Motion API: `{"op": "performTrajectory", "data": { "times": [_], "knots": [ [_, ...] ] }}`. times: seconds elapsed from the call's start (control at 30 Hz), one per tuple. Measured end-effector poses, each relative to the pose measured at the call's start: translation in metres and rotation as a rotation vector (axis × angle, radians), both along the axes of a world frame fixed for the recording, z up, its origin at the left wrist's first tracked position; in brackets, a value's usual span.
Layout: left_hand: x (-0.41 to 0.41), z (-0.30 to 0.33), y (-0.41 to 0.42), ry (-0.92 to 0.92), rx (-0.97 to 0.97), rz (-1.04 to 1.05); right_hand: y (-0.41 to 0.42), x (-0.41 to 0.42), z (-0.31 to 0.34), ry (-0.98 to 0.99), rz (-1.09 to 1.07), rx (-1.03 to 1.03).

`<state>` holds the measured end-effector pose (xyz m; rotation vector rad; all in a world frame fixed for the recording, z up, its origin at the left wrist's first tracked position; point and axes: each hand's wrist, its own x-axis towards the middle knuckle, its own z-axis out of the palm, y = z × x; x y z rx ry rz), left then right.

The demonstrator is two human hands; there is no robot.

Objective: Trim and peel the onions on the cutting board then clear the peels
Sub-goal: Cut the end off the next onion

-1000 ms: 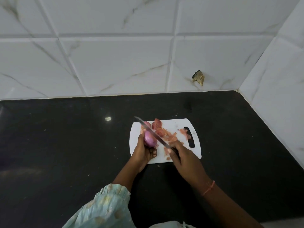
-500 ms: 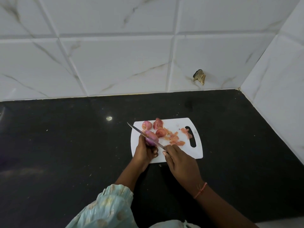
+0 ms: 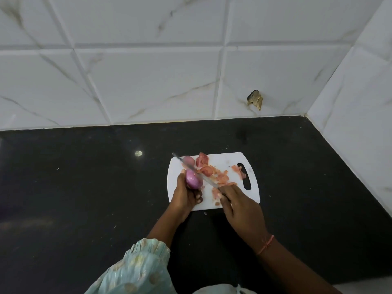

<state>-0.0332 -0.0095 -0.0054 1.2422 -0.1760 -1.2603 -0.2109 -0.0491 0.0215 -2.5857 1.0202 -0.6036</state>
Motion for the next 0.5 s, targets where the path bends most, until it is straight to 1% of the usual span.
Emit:
{"op": "performTrajectory", "data": {
  "times": [0.1, 0.37, 0.5],
  "knots": [
    [-0.002, 0.004, 0.002, -0.023, -0.015, 0.004, 0.006, 0.007, -0.002, 0.005, 0.059, -0.013],
    [0.001, 0.006, 0.003, 0.001, 0.002, -0.029, 0.007, 0.009, -0.005, -0.040, 0.032, 0.018],
    [0.003, 0.006, 0.002, 0.062, 0.004, 0.002, -0.001, 0.000, -0.014, -0.044, -0.053, 0.056]
  ]
}}
